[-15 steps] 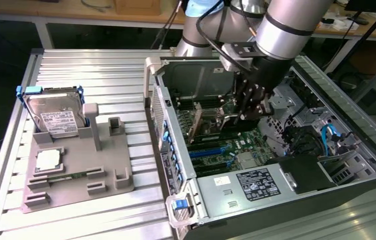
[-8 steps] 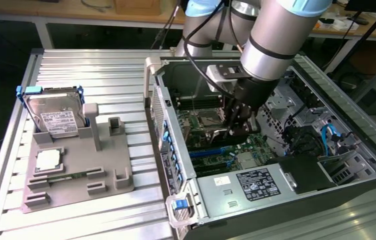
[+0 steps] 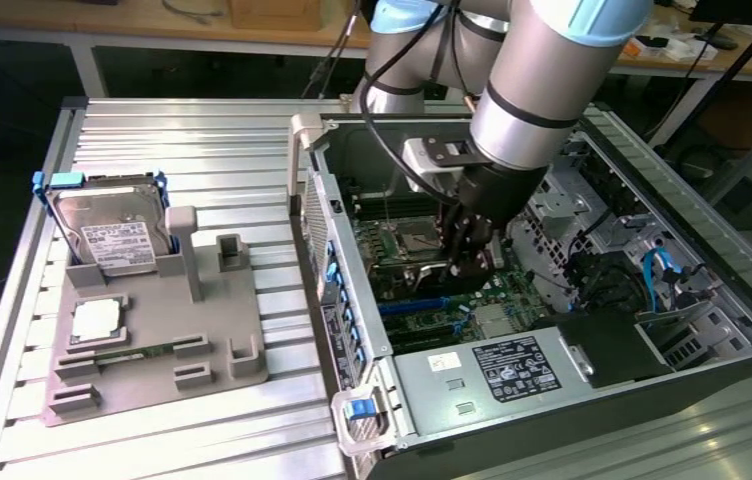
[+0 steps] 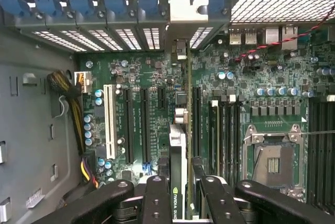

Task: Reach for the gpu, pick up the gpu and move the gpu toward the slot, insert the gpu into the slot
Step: 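Insert the gpu into the slot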

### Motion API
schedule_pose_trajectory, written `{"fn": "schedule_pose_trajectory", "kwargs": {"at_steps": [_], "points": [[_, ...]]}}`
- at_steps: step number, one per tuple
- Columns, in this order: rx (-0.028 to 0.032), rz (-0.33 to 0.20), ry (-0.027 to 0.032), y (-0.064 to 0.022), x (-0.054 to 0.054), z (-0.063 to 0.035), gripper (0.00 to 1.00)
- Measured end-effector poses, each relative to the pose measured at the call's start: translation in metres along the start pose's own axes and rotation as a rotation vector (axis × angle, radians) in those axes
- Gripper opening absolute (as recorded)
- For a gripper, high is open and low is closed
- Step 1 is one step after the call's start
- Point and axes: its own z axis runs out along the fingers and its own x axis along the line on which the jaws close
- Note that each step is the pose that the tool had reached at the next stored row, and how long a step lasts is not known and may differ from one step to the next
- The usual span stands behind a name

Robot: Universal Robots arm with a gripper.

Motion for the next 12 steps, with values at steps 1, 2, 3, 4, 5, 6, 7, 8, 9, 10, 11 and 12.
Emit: {"fn": "schedule_pose_trajectory", "kwargs": {"at_steps": [1,2,3,4,5,6,7,8,9,10,11,12], "points": [[0.0001,0.000,-0.0001,0.0001,0.0000,0.0025,0.27],[0.0001,0.000,-0.0001,0.0005,0.0000,0.0032,0.27],[0.0001,0.000,0.0000,0.0014,0.0001,0.0034,0.27],[0.0001,0.000,-0.0001,0.0025,0.0001,0.0036,0.27],[0.0001,0.000,0.0000,0.0036,0.0001,0.0039,0.27],[0.0000,0.000,0.0002,0.0036,0.0001,0.0039,0.27],[0.0000,0.000,0.0001,0.0036,0.0001,0.0040,0.27],[0.0000,0.000,0.0000,0.0036,0.0001,0.0040,0.27],[0.0000,0.000,0.0000,0.0036,0.0001,0.0041,0.27],[0.0001,0.000,-0.0001,0.0036,0.0001,0.0041,0.27],[0.0001,0.000,-0.0003,0.0038,0.0001,0.0042,0.27],[0.0001,0.000,-0.0008,0.0045,0.0001,0.0043,0.27]]}}
